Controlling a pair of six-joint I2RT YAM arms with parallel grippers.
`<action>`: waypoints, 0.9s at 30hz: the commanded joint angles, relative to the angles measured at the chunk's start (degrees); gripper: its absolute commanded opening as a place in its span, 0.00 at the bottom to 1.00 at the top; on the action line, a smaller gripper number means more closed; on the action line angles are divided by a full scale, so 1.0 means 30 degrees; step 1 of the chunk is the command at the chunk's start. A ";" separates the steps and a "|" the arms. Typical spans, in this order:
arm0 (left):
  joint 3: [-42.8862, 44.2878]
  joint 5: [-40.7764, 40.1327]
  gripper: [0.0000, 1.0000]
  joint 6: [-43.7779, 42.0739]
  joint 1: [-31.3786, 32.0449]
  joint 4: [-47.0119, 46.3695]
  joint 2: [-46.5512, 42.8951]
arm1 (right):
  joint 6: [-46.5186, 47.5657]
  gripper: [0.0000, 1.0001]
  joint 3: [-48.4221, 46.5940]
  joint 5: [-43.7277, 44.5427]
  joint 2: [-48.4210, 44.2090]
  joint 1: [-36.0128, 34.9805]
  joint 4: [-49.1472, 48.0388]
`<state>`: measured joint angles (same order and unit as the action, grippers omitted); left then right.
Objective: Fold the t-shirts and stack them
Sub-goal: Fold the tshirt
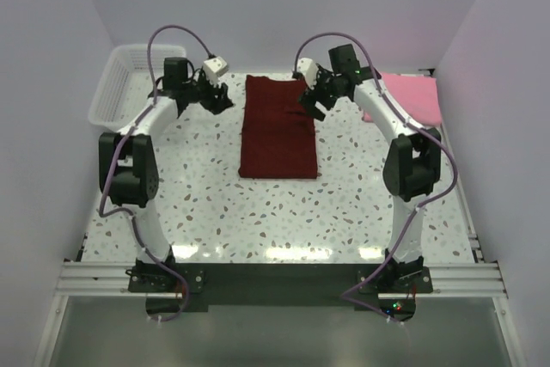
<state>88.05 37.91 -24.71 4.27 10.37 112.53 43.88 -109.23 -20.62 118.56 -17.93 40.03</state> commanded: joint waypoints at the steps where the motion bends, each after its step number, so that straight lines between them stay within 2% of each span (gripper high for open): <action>1: -0.2976 0.3968 0.70 0.4979 0.1064 0.1055 -0.2496 | -0.5710 0.95 -0.0187 -0.3394 -0.0556 -0.0116 0.4729; 2: -0.3708 0.4380 0.75 0.5652 0.1327 0.0852 -0.2906 | -0.7489 0.99 0.0282 -0.4366 -0.0875 -0.0174 0.4877; 4: -0.6168 0.5318 0.94 0.8751 0.2118 -0.1280 -0.4108 | -0.9576 0.99 0.2418 -0.6791 -0.1345 -0.0262 0.4005; 5: -0.6901 0.5670 1.00 0.9808 0.2411 -0.2217 -0.4431 | -1.1588 0.99 0.3151 -0.7678 -0.1579 -0.0291 0.2782; 9: -0.9656 0.7017 1.00 1.5951 0.3728 -0.7308 -0.4350 | -1.6812 0.99 0.6082 -1.1079 -0.1875 -0.0438 -0.1117; 12: -1.0596 0.7430 1.00 1.8946 0.4112 -1.0065 -0.3093 | -1.9893 0.99 0.7667 -1.2343 -0.1350 -0.0526 -0.4139; 15: -1.0542 0.7665 1.00 1.9923 0.4113 -1.0722 -0.1687 | -2.1857 0.99 0.8195 -1.3045 -0.0295 -0.0585 -0.5489; 22: -1.1477 0.7520 1.00 2.0159 0.3674 -1.0313 0.0223 | -2.3296 0.99 1.0768 -1.2990 0.0996 -0.0497 -0.6047; 27: -1.2853 0.6760 1.00 2.0219 0.2535 -1.0225 0.1364 | -2.2039 0.99 1.1273 -1.2111 0.2547 0.0555 -0.5171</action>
<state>52.47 60.84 35.11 14.55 -20.21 113.51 -23.22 -76.77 -60.49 122.87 -18.48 23.83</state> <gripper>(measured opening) 0.997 0.985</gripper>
